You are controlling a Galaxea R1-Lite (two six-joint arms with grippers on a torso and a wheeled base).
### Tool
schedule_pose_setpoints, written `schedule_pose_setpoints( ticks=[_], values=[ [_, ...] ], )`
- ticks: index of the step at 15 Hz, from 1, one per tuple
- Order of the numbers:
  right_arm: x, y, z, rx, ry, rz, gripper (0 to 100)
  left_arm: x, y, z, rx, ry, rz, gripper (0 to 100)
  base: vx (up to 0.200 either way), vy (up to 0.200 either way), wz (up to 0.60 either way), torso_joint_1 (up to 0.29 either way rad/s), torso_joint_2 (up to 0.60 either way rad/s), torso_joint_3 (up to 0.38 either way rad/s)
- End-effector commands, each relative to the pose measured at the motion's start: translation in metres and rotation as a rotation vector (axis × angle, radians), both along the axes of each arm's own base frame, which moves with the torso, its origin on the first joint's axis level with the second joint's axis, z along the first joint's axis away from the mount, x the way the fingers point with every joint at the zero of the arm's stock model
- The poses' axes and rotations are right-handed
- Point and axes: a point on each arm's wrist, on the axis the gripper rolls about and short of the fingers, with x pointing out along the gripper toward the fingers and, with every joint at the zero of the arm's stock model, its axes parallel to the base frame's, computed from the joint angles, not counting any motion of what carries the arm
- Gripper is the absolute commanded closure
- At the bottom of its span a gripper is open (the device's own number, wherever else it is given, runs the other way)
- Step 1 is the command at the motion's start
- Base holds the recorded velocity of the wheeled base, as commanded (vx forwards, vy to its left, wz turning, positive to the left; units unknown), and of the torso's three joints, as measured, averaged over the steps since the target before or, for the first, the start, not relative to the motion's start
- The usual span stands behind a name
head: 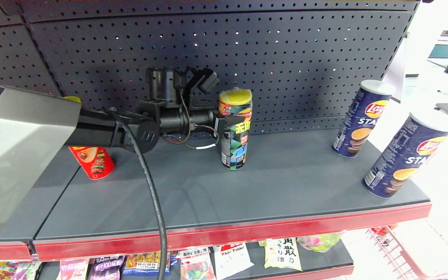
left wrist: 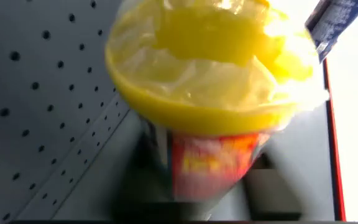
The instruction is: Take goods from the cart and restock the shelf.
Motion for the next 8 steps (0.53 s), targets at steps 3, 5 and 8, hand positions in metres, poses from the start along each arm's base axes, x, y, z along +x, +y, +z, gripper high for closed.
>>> schedule_pose_setpoints(
  ticks=[3,5,8],
  values=[
    [0.000,0.000,0.000,-0.001,0.002,0.000,100,-0.004,-0.001,-0.001,0.002,0.005,-0.006,100,0.000,0.000,0.00,0.000,0.00,0.000],
    [0.000,0.000,0.000,0.005,0.004,-0.002,100,-0.011,0.003,0.004,-0.001,0.010,-0.029,100,0.000,0.000,0.00,0.000,0.00,0.000],
    [0.000,0.000,0.000,0.015,0.003,-0.015,100,-0.038,0.021,0.014,-0.005,0.032,-0.114,100,0.000,0.000,0.00,0.000,0.00,0.000]
  ],
)
